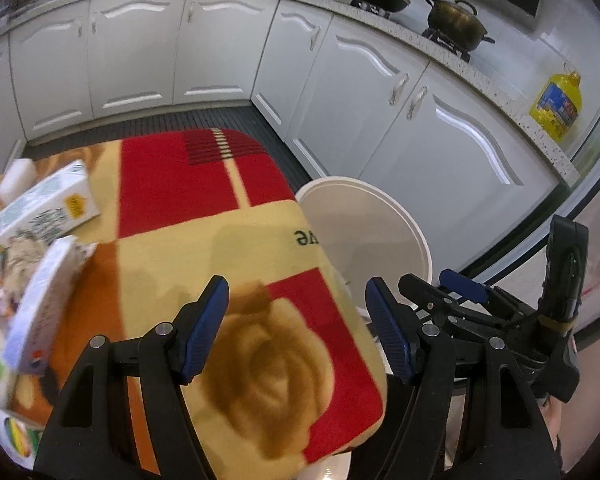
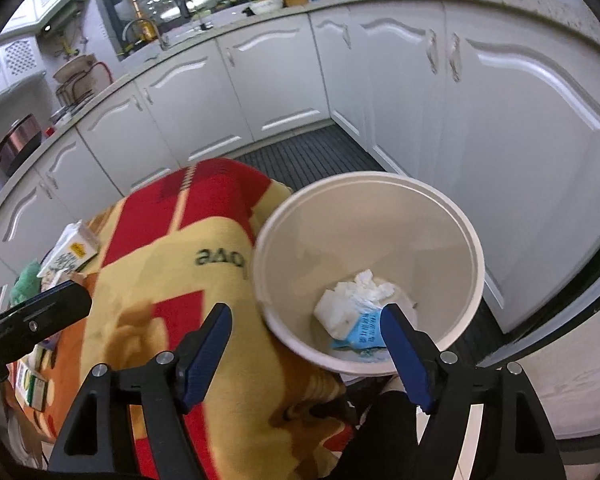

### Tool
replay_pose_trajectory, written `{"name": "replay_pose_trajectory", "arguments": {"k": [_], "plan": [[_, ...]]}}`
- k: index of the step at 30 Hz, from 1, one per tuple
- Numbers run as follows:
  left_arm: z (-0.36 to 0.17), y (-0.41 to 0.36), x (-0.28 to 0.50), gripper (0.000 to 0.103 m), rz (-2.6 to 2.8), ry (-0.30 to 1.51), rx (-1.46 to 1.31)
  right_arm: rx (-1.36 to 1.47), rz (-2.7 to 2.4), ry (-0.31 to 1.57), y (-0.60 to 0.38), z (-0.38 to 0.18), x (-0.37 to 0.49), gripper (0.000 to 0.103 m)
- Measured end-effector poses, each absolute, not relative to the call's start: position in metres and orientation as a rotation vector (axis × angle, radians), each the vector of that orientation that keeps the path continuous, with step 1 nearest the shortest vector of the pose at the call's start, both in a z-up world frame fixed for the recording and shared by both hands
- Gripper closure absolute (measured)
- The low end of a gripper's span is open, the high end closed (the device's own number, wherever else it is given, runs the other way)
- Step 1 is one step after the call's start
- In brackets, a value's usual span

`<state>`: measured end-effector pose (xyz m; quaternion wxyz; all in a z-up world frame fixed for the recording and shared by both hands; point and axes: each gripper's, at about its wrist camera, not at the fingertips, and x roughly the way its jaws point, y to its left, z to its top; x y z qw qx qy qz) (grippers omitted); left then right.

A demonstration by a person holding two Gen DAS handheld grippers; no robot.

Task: Collect trash
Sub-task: 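Move both tools back from the bin to the table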

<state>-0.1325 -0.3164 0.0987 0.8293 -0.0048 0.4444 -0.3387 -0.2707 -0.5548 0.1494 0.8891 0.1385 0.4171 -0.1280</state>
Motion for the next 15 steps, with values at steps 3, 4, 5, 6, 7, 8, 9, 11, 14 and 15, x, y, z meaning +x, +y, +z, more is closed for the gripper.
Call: {"name": "replay_pose_trajectory", "arguments": {"k": [3,4,5,6,7,8,9,11,14,15], "plan": [[0.105,-0.297,-0.14,0.033,-0.706,0.918,-0.013,0.268,-0.245,0.86,-0.54,0.155,-0.27,0.028],[0.108,-0.29,-0.142,0.033,-0.701,0.91,-0.012,0.256,-0.237,0.856,-0.533,0.157,-0.269,0.028],[0.11,-0.283,-0.145,0.033,-0.695,0.901,-0.012,0.248,-0.232,0.854,-0.528,0.159,-0.269,0.028],[0.113,-0.278,-0.148,0.033,-0.69,0.893,-0.011,0.238,-0.227,0.852,-0.523,0.161,-0.268,0.028],[0.115,-0.272,-0.15,0.033,-0.686,0.888,-0.01,0.228,-0.221,0.849,-0.517,0.163,-0.268,0.028],[0.117,-0.266,-0.152,0.033,-0.681,0.882,-0.012,0.216,-0.212,0.845,-0.51,0.165,-0.267,0.028],[0.119,-0.258,-0.154,0.033,-0.678,0.876,-0.015,0.208,-0.204,0.843,-0.505,0.167,-0.268,0.028],[0.123,-0.245,-0.158,0.033,-0.667,0.862,-0.018,0.194,-0.189,0.838,-0.496,0.17,-0.269,0.027],[0.128,-0.228,-0.163,0.033,-0.647,0.844,-0.017,0.17,-0.164,0.832,-0.48,0.174,-0.268,0.026],[0.128,-0.221,-0.165,0.033,-0.639,0.841,-0.019,0.158,-0.156,0.83,-0.473,0.176,-0.268,0.026]]}}
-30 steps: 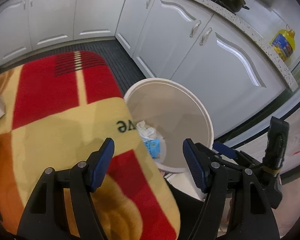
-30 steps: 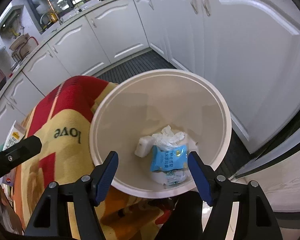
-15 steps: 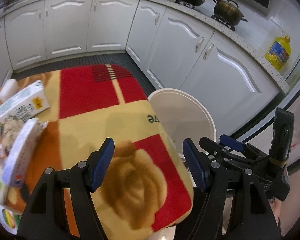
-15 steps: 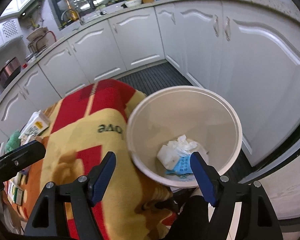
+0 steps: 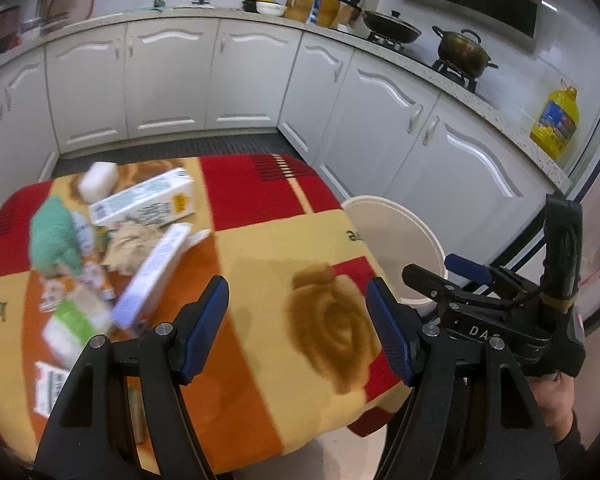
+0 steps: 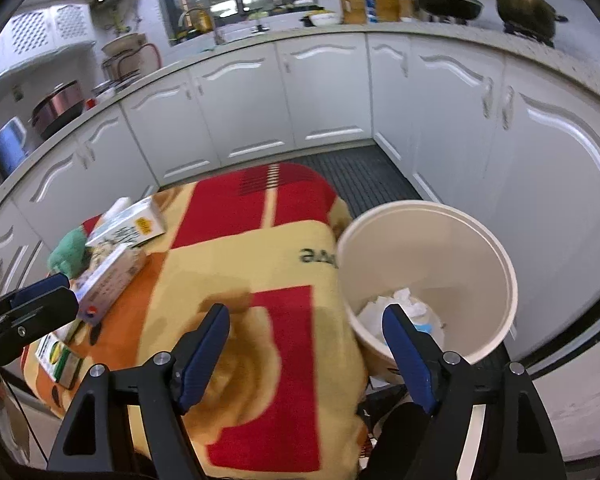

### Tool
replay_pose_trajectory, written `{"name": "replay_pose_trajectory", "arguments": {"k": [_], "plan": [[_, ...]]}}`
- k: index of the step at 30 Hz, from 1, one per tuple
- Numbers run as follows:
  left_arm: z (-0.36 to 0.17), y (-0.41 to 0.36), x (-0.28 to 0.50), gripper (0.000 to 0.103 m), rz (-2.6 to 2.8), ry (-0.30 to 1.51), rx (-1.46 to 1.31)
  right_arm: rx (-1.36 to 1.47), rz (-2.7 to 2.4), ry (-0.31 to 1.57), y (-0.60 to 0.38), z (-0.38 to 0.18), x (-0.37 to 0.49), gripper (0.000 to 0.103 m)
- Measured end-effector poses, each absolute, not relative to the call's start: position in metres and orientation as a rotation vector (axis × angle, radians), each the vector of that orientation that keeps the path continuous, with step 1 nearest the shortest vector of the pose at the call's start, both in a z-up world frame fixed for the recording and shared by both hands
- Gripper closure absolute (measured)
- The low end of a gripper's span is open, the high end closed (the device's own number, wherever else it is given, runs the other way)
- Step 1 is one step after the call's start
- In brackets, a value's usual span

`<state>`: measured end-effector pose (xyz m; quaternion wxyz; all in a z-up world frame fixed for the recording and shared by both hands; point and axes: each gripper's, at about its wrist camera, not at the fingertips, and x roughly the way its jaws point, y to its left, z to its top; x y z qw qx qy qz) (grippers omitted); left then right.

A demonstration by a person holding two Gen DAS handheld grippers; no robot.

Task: Collect trash
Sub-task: 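Move both tools back from the bin to the table, then approach the medicine boxes with both grippers open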

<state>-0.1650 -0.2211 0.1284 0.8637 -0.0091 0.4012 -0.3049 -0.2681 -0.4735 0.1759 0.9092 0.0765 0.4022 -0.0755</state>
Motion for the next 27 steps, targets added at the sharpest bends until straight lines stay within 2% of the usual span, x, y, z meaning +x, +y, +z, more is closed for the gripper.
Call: {"name": "replay_pose_trajectory", "arguments": {"k": [18,27], "plan": [[0.113,-0.066,-0.173,0.033,-0.42,0.903,-0.125,0.106,0.033,0.885,-0.389,0.167,-0.254,0.022],[0.077,-0.039,-0.181,0.033,-0.394,1.004,-0.172,0.072,0.136,0.94,-0.346,0.148,-0.24,0.022]]}}
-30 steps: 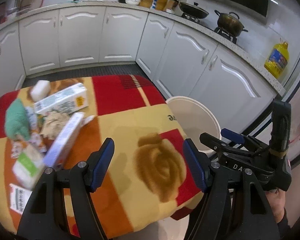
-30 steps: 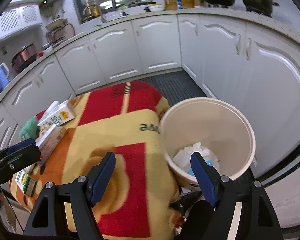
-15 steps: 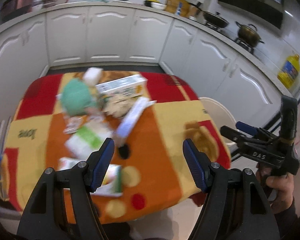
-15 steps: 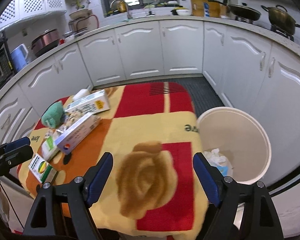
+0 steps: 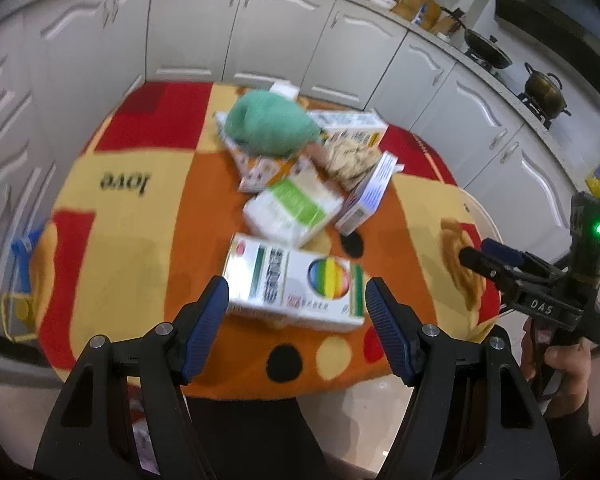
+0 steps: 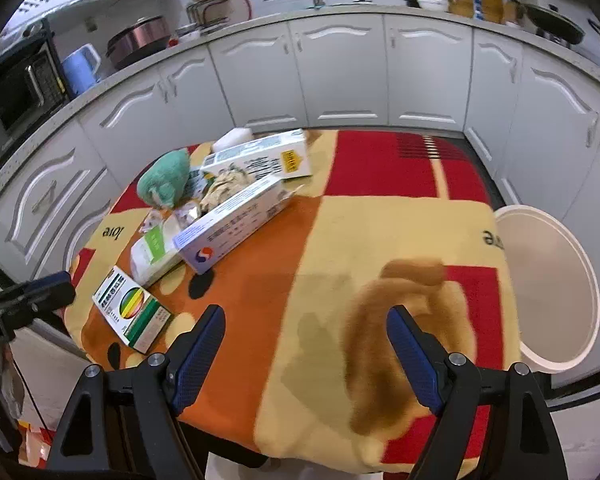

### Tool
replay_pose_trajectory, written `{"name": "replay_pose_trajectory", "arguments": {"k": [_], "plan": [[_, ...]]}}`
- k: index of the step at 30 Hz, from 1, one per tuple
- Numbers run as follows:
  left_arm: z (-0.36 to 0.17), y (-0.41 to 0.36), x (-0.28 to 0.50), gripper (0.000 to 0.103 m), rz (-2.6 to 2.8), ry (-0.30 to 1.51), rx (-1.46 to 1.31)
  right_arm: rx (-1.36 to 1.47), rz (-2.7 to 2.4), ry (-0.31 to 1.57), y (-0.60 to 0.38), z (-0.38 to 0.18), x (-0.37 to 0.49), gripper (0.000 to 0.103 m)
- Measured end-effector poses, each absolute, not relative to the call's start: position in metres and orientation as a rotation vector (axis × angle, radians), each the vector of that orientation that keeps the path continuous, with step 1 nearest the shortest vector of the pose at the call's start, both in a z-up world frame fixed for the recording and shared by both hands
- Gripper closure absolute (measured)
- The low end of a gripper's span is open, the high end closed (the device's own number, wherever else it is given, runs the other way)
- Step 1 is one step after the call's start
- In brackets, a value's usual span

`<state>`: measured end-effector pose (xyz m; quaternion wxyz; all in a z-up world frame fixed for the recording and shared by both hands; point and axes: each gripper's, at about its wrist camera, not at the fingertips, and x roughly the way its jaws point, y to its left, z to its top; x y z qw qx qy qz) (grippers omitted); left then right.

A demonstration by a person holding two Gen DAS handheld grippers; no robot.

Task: Collect trash
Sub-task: 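Approach the medicine boxes with both grippers open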

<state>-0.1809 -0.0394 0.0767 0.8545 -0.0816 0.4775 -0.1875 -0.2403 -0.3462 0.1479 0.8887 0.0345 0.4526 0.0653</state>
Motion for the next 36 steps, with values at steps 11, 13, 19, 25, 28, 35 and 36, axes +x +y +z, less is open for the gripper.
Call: {"name": "replay_pose_trajectory", "arguments": {"k": [11,13,19,25,28,35,36], "plan": [[0.032,-0.011,-0.174,0.033,-0.22,1.103,-0.173,-0.035,0.201,0.969,-0.303,0.123,-0.212,0.022],[0.029,-0.008,-0.166,0.033,-0.214,1.1,-0.182,-0.04,0.202,0.98,-0.297,0.116,-0.204,0.022],[0.028,-0.003,-0.14,0.033,-0.192,1.072,-0.188,-0.015,0.223,1.015,-0.282,0.1,-0.186,0.022],[0.038,0.021,-0.13,0.033,-0.204,1.056,-0.275,-0.008,0.31,1.051,-0.257,0.096,-0.2,0.022],[0.046,0.027,-0.135,0.033,-0.211,1.047,-0.305,-0.003,0.384,1.065,-0.24,0.094,-0.206,0.022],[0.062,0.007,-0.149,0.033,-0.278,1.042,-0.329,0.078,0.366,1.078,-0.275,0.102,-0.216,0.022],[0.063,0.004,-0.149,0.033,-0.286,1.044,-0.327,0.106,0.35,1.084,-0.283,0.103,-0.215,0.022]]}}
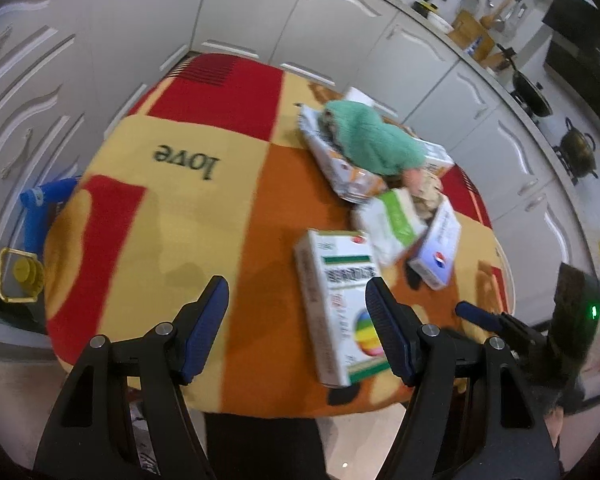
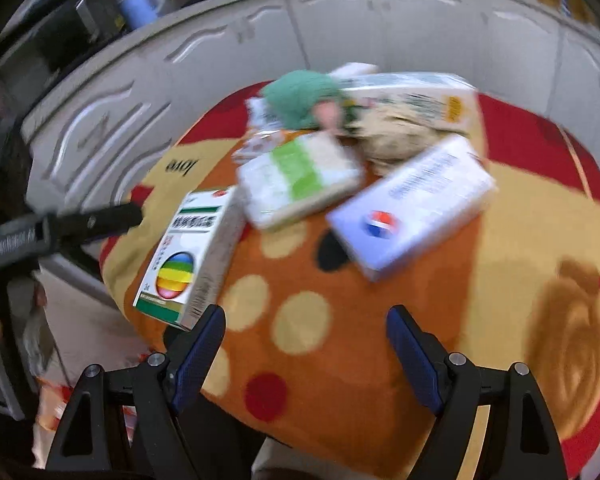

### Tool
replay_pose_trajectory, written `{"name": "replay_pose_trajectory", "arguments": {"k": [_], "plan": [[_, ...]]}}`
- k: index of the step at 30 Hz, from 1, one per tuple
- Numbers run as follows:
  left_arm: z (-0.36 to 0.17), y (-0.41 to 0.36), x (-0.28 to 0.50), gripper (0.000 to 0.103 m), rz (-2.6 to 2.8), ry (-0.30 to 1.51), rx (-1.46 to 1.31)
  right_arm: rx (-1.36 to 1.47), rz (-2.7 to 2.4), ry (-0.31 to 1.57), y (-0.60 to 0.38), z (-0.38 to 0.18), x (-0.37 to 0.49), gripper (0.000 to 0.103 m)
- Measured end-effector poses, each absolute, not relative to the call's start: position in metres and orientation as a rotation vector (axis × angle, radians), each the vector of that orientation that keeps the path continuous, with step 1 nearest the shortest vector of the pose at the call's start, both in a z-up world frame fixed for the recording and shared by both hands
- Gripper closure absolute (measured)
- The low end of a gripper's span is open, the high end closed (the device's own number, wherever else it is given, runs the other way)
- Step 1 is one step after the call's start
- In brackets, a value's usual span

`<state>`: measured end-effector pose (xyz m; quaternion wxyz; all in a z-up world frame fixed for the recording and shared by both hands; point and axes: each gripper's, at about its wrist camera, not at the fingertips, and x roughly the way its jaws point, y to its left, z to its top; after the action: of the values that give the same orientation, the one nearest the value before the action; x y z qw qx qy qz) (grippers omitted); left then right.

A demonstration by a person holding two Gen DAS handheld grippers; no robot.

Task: Collect trash
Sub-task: 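Approach the medicine boxes with both grippers open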

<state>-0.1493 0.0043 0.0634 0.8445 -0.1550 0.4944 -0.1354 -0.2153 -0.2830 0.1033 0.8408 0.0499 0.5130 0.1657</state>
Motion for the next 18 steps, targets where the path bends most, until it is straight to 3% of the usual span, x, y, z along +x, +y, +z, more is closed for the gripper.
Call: {"name": "replay_pose_trajectory", "arguments": {"k": [7,18], "plan": [[0.063,-0.029,-0.152,0.033,-0.303,1.056,-0.249,0.181,0.156,1.026,-0.323,0.117,-0.193,0.022],[0.065,-0.029,-0.152,0.033,-0.278,1.057,-0.251,0.06,0.001,1.044,-0.29,0.096,-0.132,0.017]]}}
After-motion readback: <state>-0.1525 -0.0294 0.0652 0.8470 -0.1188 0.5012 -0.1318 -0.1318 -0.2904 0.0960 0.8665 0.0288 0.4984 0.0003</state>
